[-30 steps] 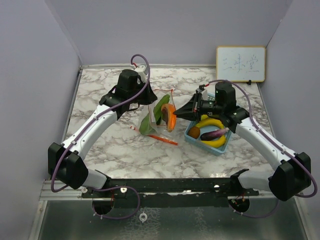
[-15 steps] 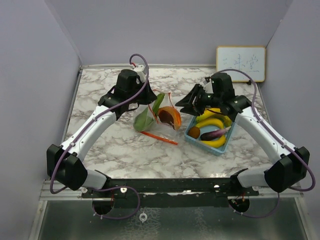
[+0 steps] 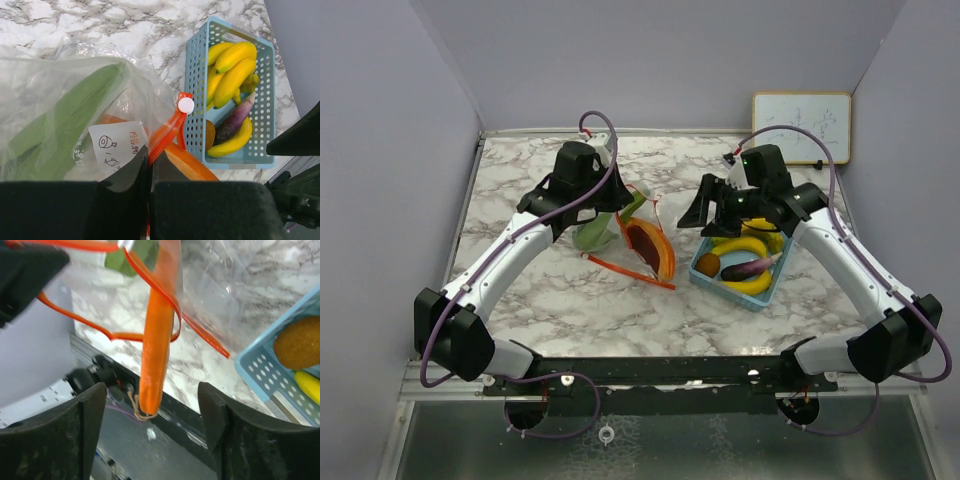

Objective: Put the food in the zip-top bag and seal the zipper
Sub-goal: Place the fake food in the zipper food storage bag.

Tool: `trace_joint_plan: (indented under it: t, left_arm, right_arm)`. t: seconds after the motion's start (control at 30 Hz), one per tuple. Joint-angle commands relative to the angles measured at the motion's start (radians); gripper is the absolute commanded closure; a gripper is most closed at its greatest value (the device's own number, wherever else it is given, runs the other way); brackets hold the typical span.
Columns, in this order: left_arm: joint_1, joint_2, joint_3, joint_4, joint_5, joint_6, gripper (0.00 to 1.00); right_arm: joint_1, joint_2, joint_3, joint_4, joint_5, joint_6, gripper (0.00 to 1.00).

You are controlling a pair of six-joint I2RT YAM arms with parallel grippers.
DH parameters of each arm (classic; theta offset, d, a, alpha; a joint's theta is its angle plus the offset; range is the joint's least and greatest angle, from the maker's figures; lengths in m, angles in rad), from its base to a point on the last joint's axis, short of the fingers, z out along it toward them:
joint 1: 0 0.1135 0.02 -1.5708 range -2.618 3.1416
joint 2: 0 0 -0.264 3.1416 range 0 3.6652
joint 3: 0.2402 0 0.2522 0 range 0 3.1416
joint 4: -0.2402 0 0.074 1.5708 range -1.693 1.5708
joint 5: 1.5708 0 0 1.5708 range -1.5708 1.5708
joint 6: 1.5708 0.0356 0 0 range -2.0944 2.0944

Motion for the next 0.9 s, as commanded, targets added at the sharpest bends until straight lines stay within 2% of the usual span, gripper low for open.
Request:
trace_joint_plan:
  t: [0.0, 0.47, 0.63, 0.73, 0.77, 0.87]
  left_arm:
    - [0.003, -0.034, -0.004, 0.057, 0.031, -0.015, 1.0]
    - [0.003, -0.019, -0.001, 0.061, 0.032, -0.02, 1.0]
    - [0.002, -0.014, 0.002, 0.067, 0.033, -0.022, 1.0]
    - [0.003, -0.016, -0.003, 0.073, 0.032, -0.026, 1.0]
    - [0.003, -0.015, -0.005, 0.073, 0.033, -0.027, 1.0]
    - [0.002, -0.018, -0.015, 0.074, 0.032, -0.025, 1.0]
  right_arm:
    - [0.006, 0.034, 0.01, -0.136, -0.096, -0.18, 0.24]
    - [0.15, 0.156, -0.009, -0.05, -0.117, -0.142, 0.24]
    - [0.164, 0.179, -0.023, -0.009, -0.088, -0.119, 0.3]
    - [0.165, 0.19, -0.026, 0.002, -0.062, -0.107, 0.44]
    - [0.165, 0.191, -0.024, 0.006, -0.053, -0.104, 0.53]
    - [0.164, 0.182, -0.004, 0.001, -0.023, -0.097, 0.93]
